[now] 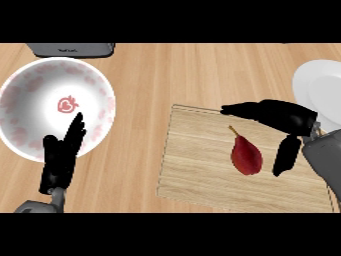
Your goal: Pick the pear from the tray and place it in the plate
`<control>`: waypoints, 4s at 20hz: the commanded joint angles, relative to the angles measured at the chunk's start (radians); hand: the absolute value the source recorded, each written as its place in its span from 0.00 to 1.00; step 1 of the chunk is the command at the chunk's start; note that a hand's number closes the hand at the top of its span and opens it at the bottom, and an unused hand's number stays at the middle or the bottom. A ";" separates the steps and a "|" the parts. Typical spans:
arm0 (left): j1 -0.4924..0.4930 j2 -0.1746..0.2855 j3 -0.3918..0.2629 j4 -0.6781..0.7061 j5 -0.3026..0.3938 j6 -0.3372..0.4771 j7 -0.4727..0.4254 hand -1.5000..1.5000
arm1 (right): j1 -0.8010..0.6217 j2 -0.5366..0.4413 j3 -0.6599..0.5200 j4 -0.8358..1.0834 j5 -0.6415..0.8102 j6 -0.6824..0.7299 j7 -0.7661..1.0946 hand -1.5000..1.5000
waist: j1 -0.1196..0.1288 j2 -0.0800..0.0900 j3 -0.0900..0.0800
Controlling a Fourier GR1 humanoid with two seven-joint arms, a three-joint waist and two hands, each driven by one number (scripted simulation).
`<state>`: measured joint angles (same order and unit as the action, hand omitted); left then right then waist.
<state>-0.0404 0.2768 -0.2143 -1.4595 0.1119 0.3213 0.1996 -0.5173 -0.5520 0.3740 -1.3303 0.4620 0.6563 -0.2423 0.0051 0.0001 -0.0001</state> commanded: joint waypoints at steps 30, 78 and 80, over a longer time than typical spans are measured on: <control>0.008 -0.091 0.143 -0.007 -0.123 -0.123 0.019 0.50 | 0.066 0.198 -0.106 0.109 0.419 -0.127 -0.258 1.00 | -0.002 0.000 0.000; -0.044 -0.148 0.160 0.031 -0.158 -0.150 -0.013 0.50 | -0.302 -0.209 -0.778 1.020 0.398 -0.706 -0.064 1.00 | 0.038 0.019 0.003; -0.037 -0.153 0.141 0.006 -0.173 -0.142 0.022 0.50 | -0.267 -0.177 -0.777 1.066 0.404 -0.745 -0.104 1.00 | 0.040 0.019 0.004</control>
<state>-0.0611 0.1342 -0.0659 -1.4531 -0.0498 0.1693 0.2097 -0.7954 -0.7151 -0.4033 -0.3614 0.8593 -0.1116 -0.2910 0.0420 0.0163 0.0027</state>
